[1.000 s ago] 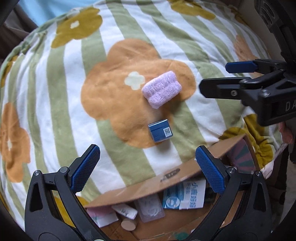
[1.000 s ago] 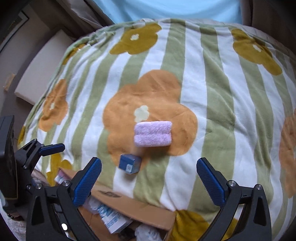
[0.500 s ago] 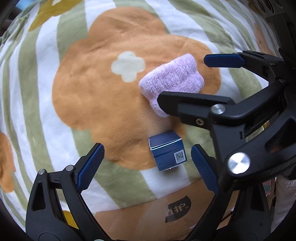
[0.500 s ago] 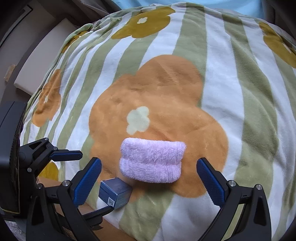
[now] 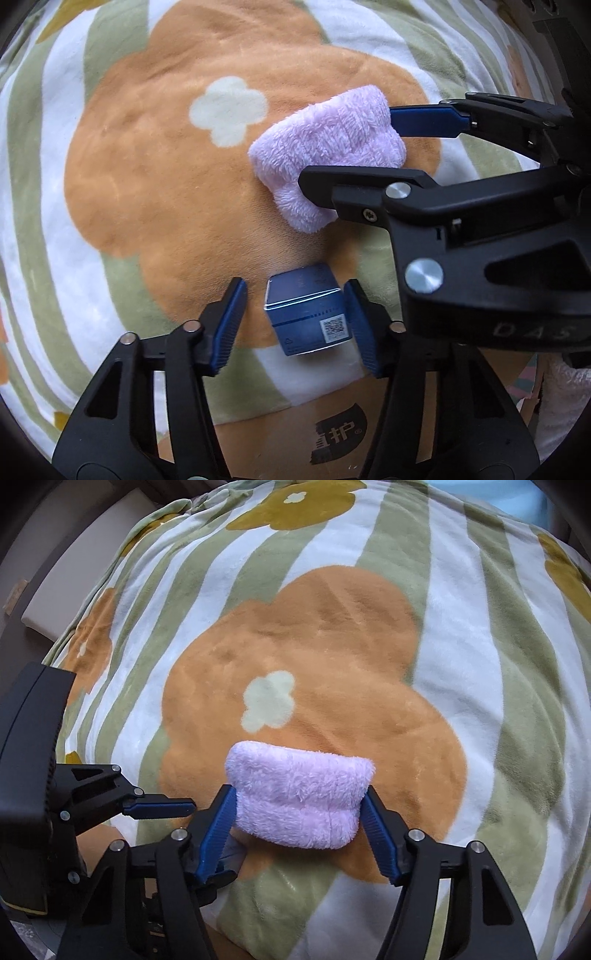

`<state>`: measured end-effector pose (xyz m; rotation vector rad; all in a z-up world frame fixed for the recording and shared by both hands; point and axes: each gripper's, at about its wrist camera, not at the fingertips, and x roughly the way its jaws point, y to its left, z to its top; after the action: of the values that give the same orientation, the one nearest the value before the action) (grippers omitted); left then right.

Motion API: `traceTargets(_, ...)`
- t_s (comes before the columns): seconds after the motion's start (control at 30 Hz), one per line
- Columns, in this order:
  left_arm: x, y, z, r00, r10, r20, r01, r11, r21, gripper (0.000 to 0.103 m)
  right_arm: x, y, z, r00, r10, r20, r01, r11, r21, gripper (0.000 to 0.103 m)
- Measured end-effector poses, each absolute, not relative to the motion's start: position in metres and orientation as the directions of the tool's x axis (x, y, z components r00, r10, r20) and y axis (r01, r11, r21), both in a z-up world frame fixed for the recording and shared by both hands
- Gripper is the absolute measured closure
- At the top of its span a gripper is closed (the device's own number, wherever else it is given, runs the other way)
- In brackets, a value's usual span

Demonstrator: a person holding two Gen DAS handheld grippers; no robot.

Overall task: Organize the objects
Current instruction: 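Grasp the small blue box with left tool while right tool grasps the pink towel roll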

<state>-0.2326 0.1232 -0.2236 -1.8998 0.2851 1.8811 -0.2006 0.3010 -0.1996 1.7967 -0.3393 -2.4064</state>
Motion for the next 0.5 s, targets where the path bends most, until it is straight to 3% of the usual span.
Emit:
traceTargets(0.1, -0.230, 0.126, -0.222, 0.050, 0.174, -0.984, -0.453, -0.874, -0.177, 0.064, -0.200, 0.303, -0.200, -0.291, -0.226, -0.930, -0.050, -0.967, 0.250, 0.048)
traceTargets(0.33, -0.225, 0.125, -0.218, 0.032, 0.173, -0.984, -0.457, -0.874, -0.168, 0.065, -0.199, 0.304, -0.194, -0.306, -0.226, -0.925, -0.038, -0.968, 0.249, 0.065)
traceTargets(0.5, -0.222, 0.121, -0.212, 0.032, 0.190, -0.981, -0.449, -0.875, -0.184, 0.067, -0.195, 0.305, -0.188, -0.316, -0.221, -0.923, -0.033, -0.969, 0.244, 0.069)
